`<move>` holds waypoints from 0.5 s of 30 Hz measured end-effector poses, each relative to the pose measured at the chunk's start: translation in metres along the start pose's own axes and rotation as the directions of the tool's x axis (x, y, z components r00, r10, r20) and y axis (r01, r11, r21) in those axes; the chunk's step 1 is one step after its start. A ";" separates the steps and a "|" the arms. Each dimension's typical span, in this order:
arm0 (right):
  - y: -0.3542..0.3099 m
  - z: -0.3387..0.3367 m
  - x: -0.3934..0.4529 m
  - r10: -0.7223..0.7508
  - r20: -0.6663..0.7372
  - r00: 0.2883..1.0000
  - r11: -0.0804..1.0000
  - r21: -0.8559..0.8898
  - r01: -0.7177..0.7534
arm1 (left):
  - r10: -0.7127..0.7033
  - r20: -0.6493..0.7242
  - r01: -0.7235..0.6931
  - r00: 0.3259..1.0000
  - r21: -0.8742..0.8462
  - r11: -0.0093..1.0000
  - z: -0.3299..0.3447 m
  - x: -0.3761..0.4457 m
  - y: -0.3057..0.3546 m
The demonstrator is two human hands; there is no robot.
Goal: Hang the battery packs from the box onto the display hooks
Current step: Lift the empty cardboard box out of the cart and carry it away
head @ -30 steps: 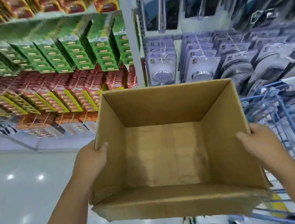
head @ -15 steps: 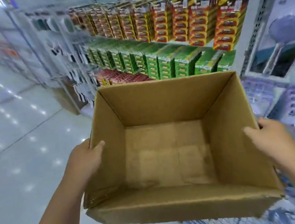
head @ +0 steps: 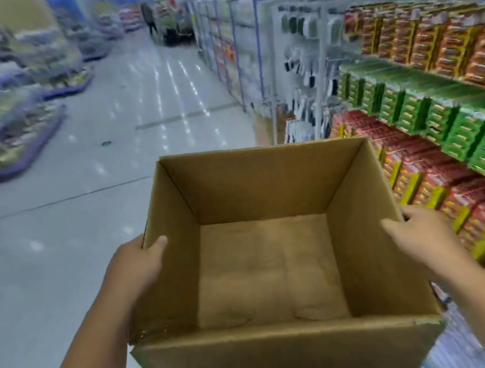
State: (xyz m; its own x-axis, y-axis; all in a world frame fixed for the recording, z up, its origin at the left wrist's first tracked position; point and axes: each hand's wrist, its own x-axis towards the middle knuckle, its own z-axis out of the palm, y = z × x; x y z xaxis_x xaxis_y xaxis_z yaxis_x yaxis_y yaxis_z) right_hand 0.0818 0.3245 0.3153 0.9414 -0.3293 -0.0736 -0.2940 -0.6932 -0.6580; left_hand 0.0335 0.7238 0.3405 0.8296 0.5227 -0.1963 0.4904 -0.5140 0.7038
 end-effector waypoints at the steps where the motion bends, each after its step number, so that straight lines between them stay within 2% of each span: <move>1: -0.018 0.018 0.004 -0.032 0.027 0.999 0.999 -0.005 0.032 | -0.029 -0.016 0.029 0.999 -0.015 0.999 -0.014 0.008 -0.014; 7: -0.146 0.131 0.018 -0.168 0.153 0.974 0.985 -0.013 0.172 | -0.205 -0.026 0.197 0.978 -0.176 0.964 -0.098 0.080 -0.105; 15: -0.339 0.282 0.000 -0.260 0.280 0.924 0.962 -0.008 0.273 | -0.300 -0.210 0.251 0.931 -0.228 0.941 -0.225 0.180 -0.210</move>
State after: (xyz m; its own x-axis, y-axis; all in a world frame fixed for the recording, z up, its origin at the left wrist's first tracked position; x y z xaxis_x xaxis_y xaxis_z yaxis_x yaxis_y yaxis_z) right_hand 0.2284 0.7400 0.3272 0.9927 0.0555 -0.1067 -0.0269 -0.7623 -0.6467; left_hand 0.0202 1.0790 0.3108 0.5690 0.7833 -0.2503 0.6089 -0.1968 0.7684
